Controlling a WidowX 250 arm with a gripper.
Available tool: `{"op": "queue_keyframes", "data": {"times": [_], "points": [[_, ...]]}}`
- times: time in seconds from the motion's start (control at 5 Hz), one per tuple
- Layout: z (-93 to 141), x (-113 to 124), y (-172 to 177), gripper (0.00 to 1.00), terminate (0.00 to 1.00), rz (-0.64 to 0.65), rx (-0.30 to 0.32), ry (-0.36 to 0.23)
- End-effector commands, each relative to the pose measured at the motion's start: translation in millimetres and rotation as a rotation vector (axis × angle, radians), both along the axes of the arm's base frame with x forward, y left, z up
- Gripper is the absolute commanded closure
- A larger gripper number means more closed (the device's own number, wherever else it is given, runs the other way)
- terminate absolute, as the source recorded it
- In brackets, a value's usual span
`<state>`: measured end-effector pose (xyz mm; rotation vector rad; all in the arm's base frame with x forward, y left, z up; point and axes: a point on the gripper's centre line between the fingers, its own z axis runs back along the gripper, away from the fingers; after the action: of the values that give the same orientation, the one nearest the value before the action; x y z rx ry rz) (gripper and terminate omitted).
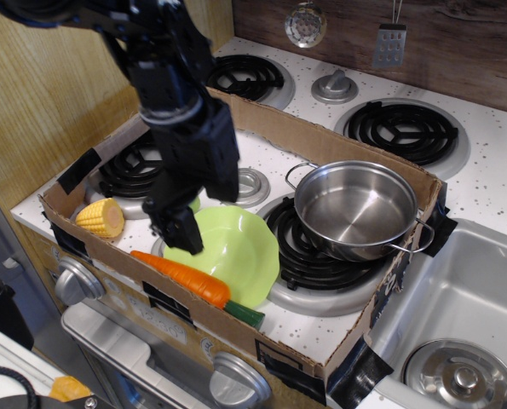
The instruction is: Take carrot off plate
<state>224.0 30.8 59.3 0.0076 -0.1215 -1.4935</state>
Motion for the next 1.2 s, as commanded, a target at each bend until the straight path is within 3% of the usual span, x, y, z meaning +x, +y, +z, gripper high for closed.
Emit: {"op": "queue_keyframes", "data": {"times": [0.0, 0.4, 1.0], "points": [[-11.5, 3.9, 4.4, 0.00, 0.00, -0.014, -0.006, 0.028], [-26.9, 3.4, 2.3, 0.00, 0.00, 0.018, 0.014, -0.015], [-20.5, 1.3, 4.5, 0.00, 0.00, -0.013, 0.029, 0.094]]}}
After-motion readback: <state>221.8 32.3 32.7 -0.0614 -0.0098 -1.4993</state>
